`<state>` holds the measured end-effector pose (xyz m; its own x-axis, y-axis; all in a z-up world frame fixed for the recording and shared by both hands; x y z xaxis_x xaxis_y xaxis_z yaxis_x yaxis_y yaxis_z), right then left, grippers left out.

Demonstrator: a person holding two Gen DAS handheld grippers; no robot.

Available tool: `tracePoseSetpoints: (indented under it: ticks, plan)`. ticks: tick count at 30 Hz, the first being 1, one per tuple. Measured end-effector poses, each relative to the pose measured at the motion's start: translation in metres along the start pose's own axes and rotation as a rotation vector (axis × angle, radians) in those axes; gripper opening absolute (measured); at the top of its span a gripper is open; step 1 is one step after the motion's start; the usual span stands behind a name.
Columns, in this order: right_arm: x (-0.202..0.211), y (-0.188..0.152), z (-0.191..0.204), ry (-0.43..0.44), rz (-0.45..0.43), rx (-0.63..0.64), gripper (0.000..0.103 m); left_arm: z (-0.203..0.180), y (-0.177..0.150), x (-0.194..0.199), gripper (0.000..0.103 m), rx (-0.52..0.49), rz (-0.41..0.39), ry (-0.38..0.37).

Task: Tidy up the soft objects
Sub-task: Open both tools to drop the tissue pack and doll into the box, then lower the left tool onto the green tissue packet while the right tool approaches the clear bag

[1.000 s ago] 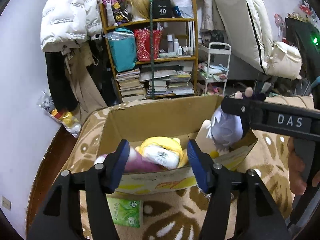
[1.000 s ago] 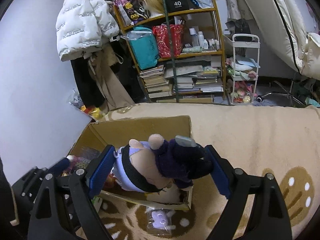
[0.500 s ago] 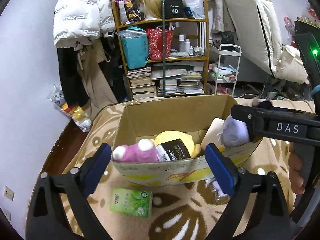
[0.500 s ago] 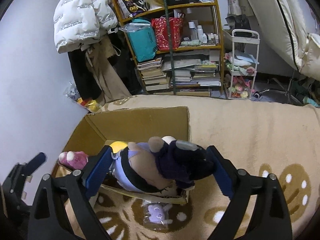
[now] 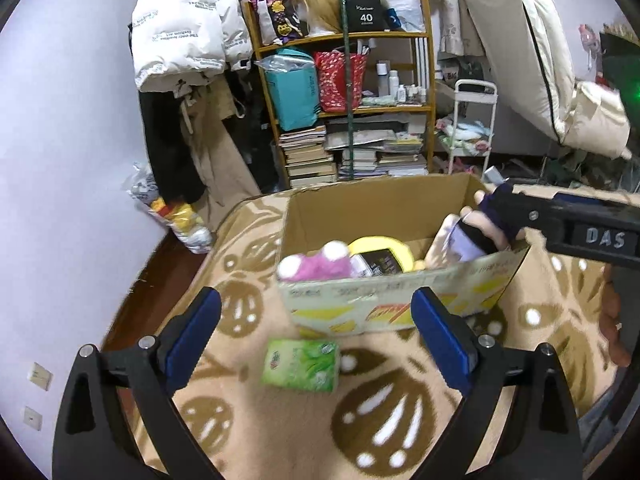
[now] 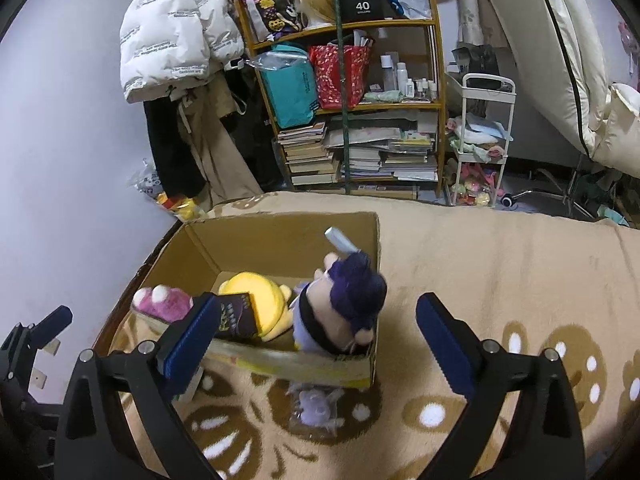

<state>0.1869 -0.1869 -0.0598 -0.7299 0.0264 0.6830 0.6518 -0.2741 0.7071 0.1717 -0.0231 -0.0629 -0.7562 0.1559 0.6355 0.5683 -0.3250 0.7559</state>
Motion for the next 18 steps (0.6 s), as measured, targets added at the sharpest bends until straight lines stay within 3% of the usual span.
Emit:
tracePoseSetpoints:
  ticks: [9,18]
  plan:
    - [0.016,-0.022,0.002,0.001,0.053,0.032,0.102,0.015,-0.012,0.021,0.095,0.028,0.021,0.017]
    - [0.025,-0.045,0.002,-0.027,0.093,0.052,0.102,0.013,-0.033,0.024,0.095,0.027,0.096,0.003]
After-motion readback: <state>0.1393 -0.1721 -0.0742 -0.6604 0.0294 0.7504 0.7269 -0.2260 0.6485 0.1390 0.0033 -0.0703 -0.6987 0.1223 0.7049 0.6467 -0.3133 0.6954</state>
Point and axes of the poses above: each gripper's, at about its wrist camera, not at the fingertips, and x roughly against the way its jaws point, z to its left, y to its top, the point moved 8 cm from there along -x, roughly the way its jaws point, and after that the axes turned 1 degree about -y, right-handed, at the moved point
